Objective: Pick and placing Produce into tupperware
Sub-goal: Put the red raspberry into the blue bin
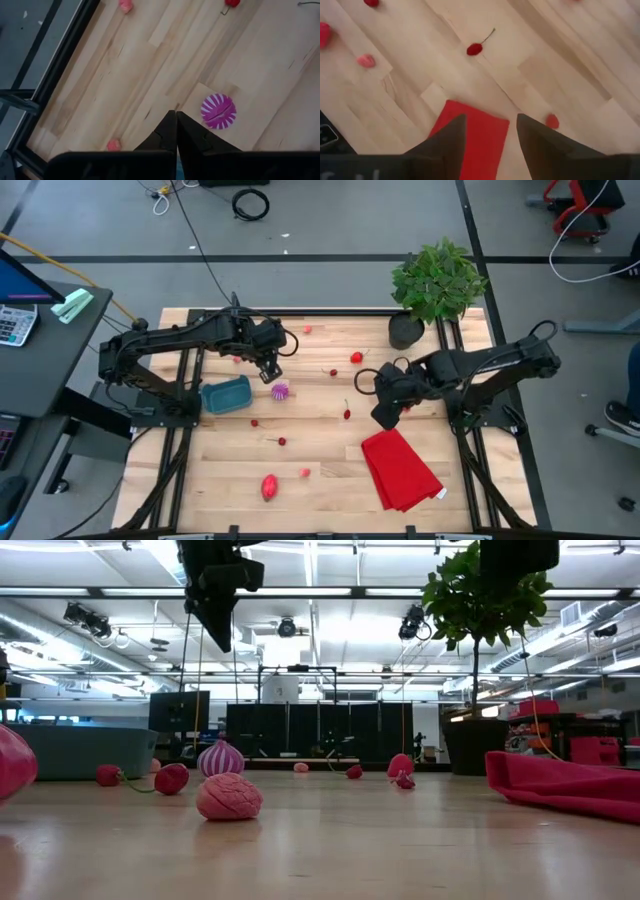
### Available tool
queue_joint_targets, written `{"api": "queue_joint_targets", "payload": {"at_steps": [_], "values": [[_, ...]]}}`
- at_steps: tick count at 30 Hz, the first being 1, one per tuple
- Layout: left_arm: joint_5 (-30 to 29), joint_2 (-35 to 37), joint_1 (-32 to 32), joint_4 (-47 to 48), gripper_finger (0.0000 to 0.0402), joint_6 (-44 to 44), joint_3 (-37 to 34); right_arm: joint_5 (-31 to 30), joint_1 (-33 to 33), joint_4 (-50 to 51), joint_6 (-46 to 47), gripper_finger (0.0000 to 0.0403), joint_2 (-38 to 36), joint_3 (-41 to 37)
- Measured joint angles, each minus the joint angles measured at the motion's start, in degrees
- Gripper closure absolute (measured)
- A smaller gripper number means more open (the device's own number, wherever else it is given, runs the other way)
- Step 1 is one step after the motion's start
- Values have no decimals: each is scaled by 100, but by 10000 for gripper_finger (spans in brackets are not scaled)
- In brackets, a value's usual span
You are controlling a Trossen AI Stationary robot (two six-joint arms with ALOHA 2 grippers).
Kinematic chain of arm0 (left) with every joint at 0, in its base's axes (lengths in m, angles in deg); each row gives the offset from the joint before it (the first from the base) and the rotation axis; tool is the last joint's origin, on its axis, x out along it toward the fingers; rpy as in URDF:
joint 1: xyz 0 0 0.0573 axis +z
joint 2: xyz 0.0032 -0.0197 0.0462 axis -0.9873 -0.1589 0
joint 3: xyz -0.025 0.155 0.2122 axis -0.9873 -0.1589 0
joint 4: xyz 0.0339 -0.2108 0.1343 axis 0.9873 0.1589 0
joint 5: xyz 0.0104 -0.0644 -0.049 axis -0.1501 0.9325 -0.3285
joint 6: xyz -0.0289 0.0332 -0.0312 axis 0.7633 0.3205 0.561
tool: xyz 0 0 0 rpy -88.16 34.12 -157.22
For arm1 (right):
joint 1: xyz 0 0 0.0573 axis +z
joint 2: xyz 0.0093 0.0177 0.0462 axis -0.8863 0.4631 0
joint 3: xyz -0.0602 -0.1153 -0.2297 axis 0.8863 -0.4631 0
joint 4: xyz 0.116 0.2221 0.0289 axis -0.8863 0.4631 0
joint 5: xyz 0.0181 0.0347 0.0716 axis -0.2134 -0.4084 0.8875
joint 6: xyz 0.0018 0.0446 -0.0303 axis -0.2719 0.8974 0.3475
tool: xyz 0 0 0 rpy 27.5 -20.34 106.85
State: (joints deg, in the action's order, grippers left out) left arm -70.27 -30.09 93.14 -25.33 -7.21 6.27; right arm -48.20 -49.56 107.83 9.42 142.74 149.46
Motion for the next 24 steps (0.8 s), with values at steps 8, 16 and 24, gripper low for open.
{"api": "queue_joint_targets", "payload": {"at_steps": [8, 16, 24], "values": [[-1, 0, -5, 357, 377, 235, -2, 111, 19, -396, 92, 220, 103, -308], [0, 0, -5, 320, 390, -174, -2, -581, -77, -675, -31, 220, 56, -292], [2, 0, 14, -82, 385, 150, -4, -784, -121, -1580, -11, 220, 50, -290]]}}
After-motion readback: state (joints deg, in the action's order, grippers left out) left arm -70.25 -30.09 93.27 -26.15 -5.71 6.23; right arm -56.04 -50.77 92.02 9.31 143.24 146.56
